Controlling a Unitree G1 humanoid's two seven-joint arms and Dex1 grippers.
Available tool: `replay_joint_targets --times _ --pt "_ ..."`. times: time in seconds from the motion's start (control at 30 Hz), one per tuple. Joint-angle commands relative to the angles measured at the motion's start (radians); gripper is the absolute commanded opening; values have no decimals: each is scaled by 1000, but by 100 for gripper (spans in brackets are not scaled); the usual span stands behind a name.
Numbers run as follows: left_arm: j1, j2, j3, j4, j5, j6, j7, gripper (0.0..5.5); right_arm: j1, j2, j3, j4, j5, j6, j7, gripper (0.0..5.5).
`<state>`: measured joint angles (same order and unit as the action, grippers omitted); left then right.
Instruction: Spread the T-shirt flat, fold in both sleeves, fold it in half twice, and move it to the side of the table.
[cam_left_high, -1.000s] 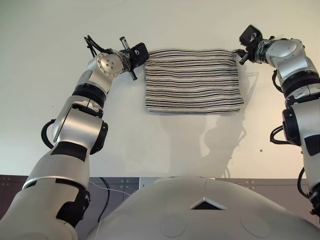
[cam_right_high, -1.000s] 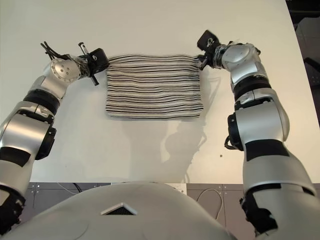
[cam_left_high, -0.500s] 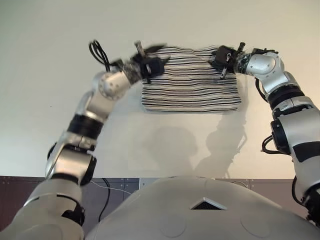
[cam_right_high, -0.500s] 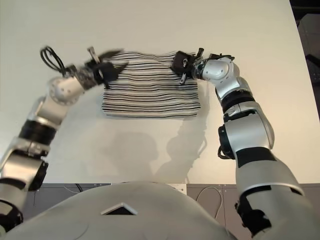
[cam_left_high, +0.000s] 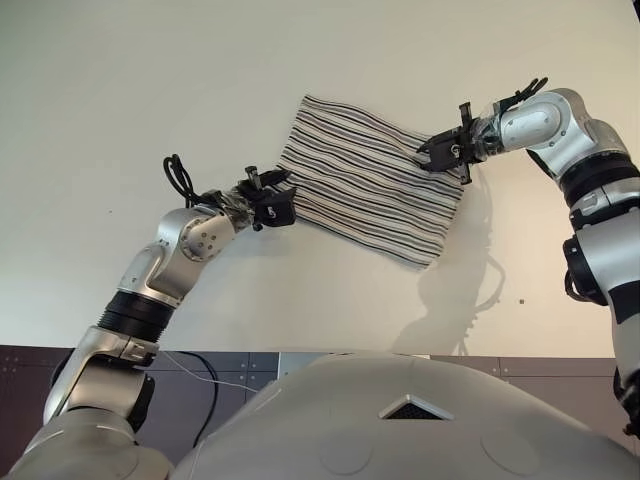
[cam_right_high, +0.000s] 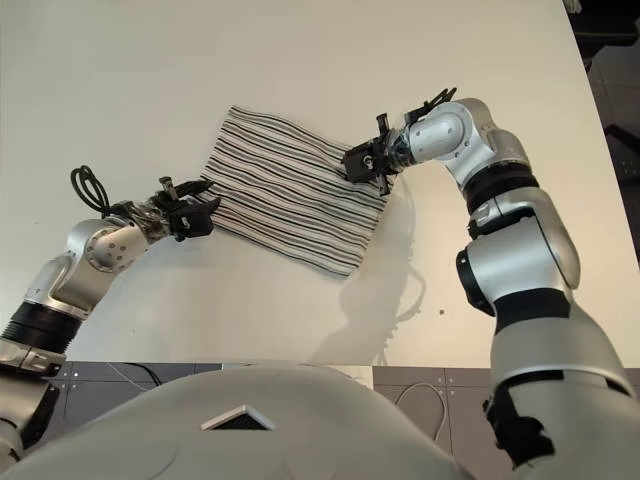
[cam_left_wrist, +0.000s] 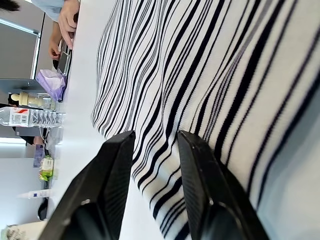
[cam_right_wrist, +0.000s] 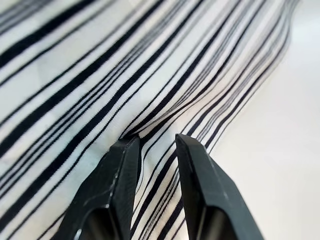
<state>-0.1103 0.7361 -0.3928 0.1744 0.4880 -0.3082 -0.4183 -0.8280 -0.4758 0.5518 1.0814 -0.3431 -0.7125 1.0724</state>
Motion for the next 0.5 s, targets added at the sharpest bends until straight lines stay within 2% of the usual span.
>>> replay_joint_targets --times 0.03,0.17,0.33,0.43,0.5 --pt "-111 91 -73 284 136 -180 14 157 207 -18 3 -294 168 251 319 132" --pt "-273 71 -123 512 225 -293 103 157 263 -15 -26 -557 258 529 355 132" --pt "-376 27 -182 697 290 -338 189 157 250 3 -63 -717 291 760 321 132" --pt "-483 -8 -191 761 297 -364 223 157 275 -61 -142 -787 306 815 271 132" --pt "-515 -1 -147 716 244 -374 213 157 314 -121 -209 -859 328 848 246 132"
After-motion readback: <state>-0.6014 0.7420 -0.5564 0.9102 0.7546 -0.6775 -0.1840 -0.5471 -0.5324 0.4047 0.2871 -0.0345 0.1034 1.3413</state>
